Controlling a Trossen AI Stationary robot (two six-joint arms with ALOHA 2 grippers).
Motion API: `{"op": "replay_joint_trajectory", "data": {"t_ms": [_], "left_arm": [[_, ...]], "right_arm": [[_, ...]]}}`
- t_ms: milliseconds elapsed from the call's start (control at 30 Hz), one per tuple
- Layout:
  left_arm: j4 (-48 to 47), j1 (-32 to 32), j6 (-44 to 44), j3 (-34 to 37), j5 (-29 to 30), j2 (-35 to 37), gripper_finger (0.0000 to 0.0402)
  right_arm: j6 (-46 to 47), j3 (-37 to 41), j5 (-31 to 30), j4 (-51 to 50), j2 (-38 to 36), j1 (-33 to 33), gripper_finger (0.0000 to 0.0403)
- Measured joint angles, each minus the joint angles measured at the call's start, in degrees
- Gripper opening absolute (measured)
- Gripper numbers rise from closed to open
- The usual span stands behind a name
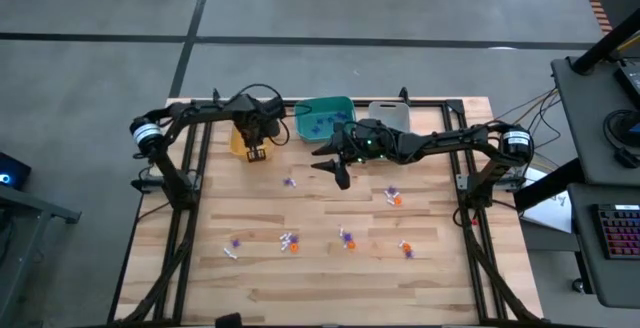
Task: Sort Halloween decoration
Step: Put the white bone toy into the yellow bin
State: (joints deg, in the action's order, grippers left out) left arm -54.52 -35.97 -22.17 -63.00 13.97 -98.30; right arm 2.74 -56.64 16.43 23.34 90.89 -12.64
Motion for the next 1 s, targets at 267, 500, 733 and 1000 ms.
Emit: {"op": "replay_joint_trajectory", "data": {"t_ms": [267,500,733,1000], "left_arm": [[0.5,-1.0,-1.3,0.2,-2.0,-0.4,0.0003],[1.1,-1.0,-0.7,0.5,-2.0,-0.4,0.0024],[2.0,-1.0,1.5,0.5,-2.0,-1.0,0.0031],[3.4,-1.0,3.4,0.8,-2.0,-1.4,0.0036]], "right_arm": [[0.7,0.0,0.0,-0.6,0.0,0.0,0.0176],[1.7,0.0,0.0,-0.8,0.0,0.1,0.0176],[1.7,0.0,0.0,-1.0,0.0,0.4,0.0176],[1.8,0.0,0.0,-2.2,0.1,0.7,0.0176]]}}
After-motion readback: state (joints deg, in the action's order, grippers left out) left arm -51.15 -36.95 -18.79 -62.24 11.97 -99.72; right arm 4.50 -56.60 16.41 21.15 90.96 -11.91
